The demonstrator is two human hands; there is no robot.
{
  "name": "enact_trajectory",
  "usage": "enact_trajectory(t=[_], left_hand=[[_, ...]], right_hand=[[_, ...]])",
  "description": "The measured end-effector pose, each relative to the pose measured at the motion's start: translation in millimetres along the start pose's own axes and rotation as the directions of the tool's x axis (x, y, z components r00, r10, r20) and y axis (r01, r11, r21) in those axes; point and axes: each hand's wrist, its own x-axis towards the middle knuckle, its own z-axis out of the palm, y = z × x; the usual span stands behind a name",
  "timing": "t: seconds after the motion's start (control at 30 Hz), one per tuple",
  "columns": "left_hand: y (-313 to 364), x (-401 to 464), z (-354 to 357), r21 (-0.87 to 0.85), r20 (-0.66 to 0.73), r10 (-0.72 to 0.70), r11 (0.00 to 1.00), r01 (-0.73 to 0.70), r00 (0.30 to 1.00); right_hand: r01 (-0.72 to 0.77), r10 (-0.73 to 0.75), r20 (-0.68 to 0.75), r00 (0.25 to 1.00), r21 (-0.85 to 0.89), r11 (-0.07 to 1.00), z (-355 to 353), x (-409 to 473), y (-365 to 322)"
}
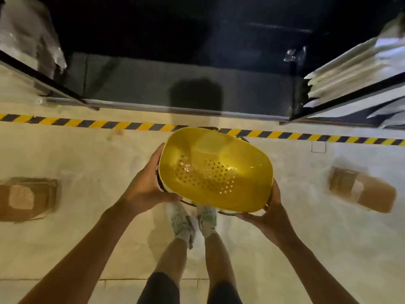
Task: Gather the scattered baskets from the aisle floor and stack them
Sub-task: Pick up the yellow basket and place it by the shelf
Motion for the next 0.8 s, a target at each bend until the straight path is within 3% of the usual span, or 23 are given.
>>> enact_trajectory(t=[0.27, 0.4, 0.63, 0.8], left_hand=[[-164.2, 122.8, 36.6, 0.170, 0.045, -0.011, 0.985, 0.003, 0.999], [-225.8, 168.2, 53.3, 0.176, 0.054, -0.012, 0.984, 0.002, 0.998], [-292.6, 199.9, 67.3, 0.145, 0.101, 0.027, 0.989, -0.041, 0.995], [-317.8, 200.6, 79.4, 0.119, 0.034, 0.030, 0.992, -0.034, 0.999]], right_hand=[[0.080, -0.079, -0.029, 0.996, 0.020, 0.997, 59.9, 148.6, 144.9], [0.068, -0.066, -0.045, 0.997, 0.062, 0.996, 86.0, 197.4, 201.1], [0.127, -0.121, -0.064, 0.991, 0.098, 0.987, 134.3, 239.8, 239.8], [0.138, -0.130, -0.099, 0.987, 0.078, 0.987, 149.8, 253.8, 252.7]])
